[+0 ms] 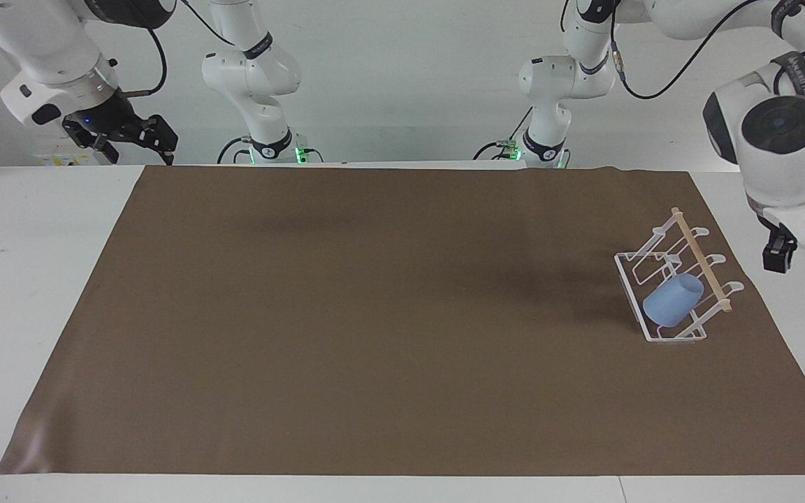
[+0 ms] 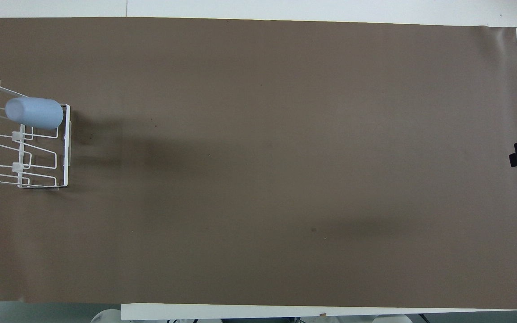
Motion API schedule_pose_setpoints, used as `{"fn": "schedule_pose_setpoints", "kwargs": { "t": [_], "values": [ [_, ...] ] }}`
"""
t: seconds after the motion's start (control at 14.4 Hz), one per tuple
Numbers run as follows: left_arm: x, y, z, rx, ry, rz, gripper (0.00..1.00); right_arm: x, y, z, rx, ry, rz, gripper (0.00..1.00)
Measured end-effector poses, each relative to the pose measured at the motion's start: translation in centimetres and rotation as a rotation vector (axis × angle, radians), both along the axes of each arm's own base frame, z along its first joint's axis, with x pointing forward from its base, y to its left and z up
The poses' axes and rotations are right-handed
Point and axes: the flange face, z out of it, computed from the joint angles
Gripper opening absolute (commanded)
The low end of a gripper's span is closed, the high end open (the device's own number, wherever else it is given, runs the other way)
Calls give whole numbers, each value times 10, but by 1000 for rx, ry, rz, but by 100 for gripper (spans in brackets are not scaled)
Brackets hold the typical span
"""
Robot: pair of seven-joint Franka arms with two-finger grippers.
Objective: Hang cup on cup holder
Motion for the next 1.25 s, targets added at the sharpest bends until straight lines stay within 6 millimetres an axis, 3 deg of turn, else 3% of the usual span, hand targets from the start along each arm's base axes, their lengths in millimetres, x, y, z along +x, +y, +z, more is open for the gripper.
{"fn": "schedule_pose_setpoints", "kwargs": {
  "t": [0.21,0.63,0.91,1.25],
  "values": [
    [-22,0,14,-210,97,-211,100,0,0,0,0,0,0,100],
    [-54,-52,-25,-454,267,-555,100,0,0,0,0,0,0,100],
    [-67,-91,-26,-468,306,-684,100,0,0,0,0,0,0,100],
    [-72,-91,-18,-471,351,-749,100,0,0,0,0,0,0,100]
  ]
}}
